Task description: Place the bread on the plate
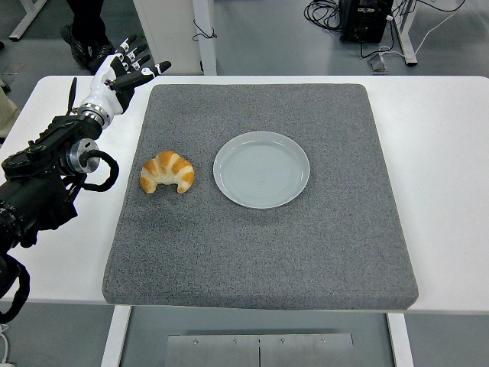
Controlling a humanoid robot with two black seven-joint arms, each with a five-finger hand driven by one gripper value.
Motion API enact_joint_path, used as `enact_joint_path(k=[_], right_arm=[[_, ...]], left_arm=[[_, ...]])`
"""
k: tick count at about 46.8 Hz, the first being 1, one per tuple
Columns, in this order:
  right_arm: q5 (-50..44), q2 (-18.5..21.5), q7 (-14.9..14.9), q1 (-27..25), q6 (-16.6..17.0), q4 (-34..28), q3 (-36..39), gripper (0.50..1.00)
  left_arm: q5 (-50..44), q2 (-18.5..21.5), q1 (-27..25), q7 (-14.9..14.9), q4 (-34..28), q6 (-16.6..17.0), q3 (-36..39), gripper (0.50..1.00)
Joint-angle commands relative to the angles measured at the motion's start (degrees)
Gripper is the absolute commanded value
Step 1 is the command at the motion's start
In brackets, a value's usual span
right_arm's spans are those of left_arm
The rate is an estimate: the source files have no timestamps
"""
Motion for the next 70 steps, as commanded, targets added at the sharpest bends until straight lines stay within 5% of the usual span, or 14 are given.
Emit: enact_joint_path(k=[1, 59, 70], right_arm=[[0.0, 0.0, -0.01, 0.01, 0.0, 0.0, 0.01, 1.0], [0.0, 0.0, -0.01, 0.01, 0.0, 0.0, 0.01, 1.0], [0.0, 0.0, -0.01, 0.01, 0.0, 0.0, -0.08, 1.0]], left_arm=[[0.0, 0.05, 0.0, -0.03, -0.11, -0.08, 0.31, 0.984], [0.09, 0.84, 0.09, 0.06, -0.9, -1.84, 0.49, 0.98], [0.26, 4.09, 0.53, 0.06, -5.03, -3.68, 0.58, 0.978]])
